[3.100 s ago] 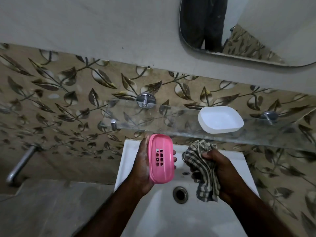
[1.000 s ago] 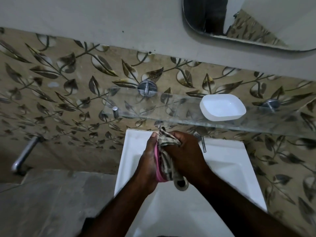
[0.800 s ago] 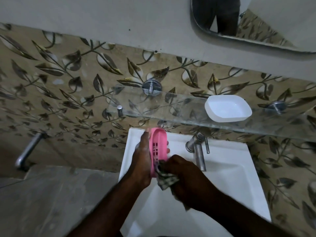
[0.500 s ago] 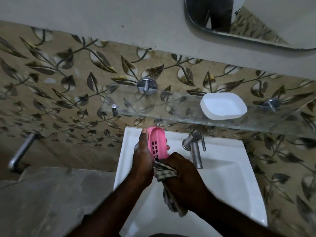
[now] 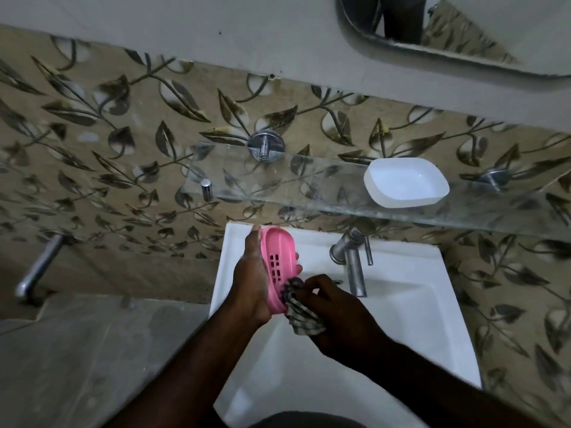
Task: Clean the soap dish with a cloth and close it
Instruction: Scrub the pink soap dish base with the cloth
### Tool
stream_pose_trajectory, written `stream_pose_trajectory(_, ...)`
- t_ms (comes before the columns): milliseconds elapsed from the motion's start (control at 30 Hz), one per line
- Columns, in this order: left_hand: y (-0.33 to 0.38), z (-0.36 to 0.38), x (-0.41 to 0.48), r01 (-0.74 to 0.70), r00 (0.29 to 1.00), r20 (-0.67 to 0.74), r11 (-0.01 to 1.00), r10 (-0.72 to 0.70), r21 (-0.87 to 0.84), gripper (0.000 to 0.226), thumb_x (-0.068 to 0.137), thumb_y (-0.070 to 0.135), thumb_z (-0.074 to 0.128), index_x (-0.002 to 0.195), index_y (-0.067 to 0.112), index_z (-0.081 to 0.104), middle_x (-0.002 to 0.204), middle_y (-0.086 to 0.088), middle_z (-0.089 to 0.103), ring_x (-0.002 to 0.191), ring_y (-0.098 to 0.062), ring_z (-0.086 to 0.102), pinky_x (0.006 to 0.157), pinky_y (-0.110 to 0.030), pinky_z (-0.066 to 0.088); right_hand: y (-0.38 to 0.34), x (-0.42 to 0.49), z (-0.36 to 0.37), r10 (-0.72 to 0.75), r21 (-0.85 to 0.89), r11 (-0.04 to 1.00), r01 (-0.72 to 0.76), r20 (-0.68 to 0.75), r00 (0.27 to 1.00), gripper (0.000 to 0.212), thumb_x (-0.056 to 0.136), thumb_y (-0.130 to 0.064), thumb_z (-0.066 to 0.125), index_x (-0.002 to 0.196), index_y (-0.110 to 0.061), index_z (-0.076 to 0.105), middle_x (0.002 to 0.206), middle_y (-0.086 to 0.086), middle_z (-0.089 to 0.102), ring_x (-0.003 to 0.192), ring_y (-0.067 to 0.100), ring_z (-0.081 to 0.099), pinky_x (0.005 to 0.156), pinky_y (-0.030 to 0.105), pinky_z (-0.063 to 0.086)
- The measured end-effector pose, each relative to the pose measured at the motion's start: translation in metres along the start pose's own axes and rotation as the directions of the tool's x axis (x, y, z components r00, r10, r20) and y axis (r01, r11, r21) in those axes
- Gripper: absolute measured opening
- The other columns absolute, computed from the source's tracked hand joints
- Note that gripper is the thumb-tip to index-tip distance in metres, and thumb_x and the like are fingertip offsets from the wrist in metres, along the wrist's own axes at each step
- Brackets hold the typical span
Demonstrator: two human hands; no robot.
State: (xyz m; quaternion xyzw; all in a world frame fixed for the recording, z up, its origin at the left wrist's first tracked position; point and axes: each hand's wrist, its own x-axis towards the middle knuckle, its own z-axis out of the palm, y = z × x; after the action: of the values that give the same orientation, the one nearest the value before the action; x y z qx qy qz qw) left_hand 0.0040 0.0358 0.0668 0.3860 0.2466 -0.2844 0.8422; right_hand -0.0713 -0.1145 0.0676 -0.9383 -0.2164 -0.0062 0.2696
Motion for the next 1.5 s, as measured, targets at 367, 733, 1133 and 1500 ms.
stream_pose_trajectory(367,0.006,-0.001,-0.002,-0.068,0.974,0.208,0.99,0.093,-0.126,0.064,0.073,0.052,0.068,0.122,0.011,0.062,0.133,-0.017,0.058,0.116,-0.031,0.056,0.103,-0.044,0.04,-0.005,0.02,-0.012,0.163,0.295,0.946,-0.135,-0.072,0.984,0.022,0.078,-0.029,0.065,0.099,-0.03,0.059,0.096,-0.015,0.054,0.065,-0.006,0.056,0.057,0.016,0.044)
stream_pose_trajectory(733,-0.029,-0.006,-0.003,-0.311,0.912,0.247,0.945,0.327,-0.101,0.118,0.039,0.05,0.09,0.144,0.024,0.042,0.133,-0.019,0.058,0.112,-0.03,0.062,0.093,-0.038,0.052,-0.037,0.03,-0.012,0.19,0.345,0.927,-0.148,-0.09,0.978,0.004,0.085,-0.04,0.061,0.087,-0.039,0.057,0.086,-0.01,0.058,0.076,0.009,0.061,0.069,0.035,0.052)
stream_pose_trajectory(1133,-0.028,-0.001,-0.007,-0.256,0.923,0.212,0.924,0.321,-0.285,0.103,0.04,0.039,0.088,0.133,0.009,0.054,0.106,-0.018,0.067,0.088,-0.028,0.065,0.08,-0.037,0.055,-0.047,0.021,-0.006,0.182,0.302,0.945,-0.123,-0.175,0.968,0.029,0.079,-0.016,0.059,0.107,-0.022,0.064,0.098,-0.008,0.061,0.086,0.009,0.06,0.074,0.018,0.046)
stream_pose_trajectory(1500,-0.024,-0.014,-0.005,-0.263,0.921,0.213,0.925,0.326,-0.274,0.096,0.047,0.041,0.085,0.132,0.007,0.055,0.108,-0.016,0.065,0.092,-0.027,0.063,0.087,-0.04,0.048,-0.055,0.025,0.005,0.18,0.26,0.956,-0.137,-0.149,0.972,0.031,0.077,-0.03,0.052,0.106,-0.021,0.061,0.096,-0.004,0.059,0.08,0.007,0.054,0.067,0.009,0.036)
